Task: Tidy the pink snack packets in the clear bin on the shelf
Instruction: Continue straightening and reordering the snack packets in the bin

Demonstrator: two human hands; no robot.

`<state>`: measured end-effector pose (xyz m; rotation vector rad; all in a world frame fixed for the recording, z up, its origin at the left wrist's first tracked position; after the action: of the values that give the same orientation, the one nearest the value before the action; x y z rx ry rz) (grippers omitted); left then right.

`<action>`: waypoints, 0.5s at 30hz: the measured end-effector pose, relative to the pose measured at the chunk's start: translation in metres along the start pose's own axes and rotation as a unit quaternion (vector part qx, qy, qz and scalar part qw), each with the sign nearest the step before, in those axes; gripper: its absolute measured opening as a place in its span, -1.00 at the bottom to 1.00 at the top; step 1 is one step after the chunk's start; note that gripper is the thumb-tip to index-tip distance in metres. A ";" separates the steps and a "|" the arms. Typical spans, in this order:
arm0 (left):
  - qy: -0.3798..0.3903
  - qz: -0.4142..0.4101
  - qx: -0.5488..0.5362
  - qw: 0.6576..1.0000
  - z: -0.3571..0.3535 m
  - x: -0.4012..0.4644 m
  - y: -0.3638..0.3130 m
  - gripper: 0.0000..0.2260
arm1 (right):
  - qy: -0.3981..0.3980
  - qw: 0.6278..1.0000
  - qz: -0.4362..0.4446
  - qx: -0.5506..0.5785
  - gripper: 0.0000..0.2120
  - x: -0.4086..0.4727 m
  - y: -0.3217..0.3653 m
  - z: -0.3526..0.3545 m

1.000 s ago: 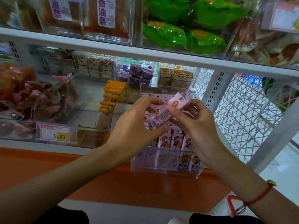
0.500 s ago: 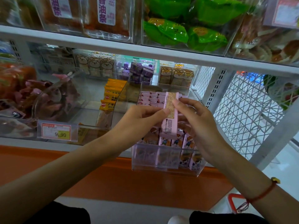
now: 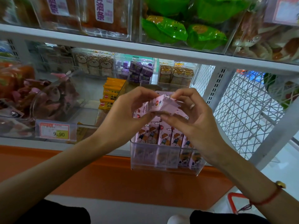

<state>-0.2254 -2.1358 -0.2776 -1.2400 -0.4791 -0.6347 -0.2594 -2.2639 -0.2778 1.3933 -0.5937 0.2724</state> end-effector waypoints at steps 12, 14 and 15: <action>-0.087 0.219 -0.139 0.962 0.006 -0.005 0.020 -0.55 | 0.013 0.992 0.034 -0.118 -0.43 -0.007 -0.006 -0.008; -0.072 0.236 -0.155 0.956 0.000 -0.008 0.022 -0.51 | -0.026 0.992 0.049 -0.112 -0.62 -0.003 -0.001 -0.002; -0.067 0.239 -0.157 0.956 -0.001 -0.007 0.023 -0.48 | -0.036 0.992 0.045 -0.108 -0.68 -0.002 0.000 0.000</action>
<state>-0.2156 -2.1308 -0.2988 -1.6402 -0.1759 -0.2166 -0.2606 -2.2635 -0.2788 1.1732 -0.7255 0.2247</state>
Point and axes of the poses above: each hand's wrist, its own x-axis towards the middle knuckle, its own z-axis out of the back of the hand, y = z × x, the point moved 9 cm from there along x, towards the middle knuckle, and after that the axes turned 14 degrees about -y, right-handed, at the moved point
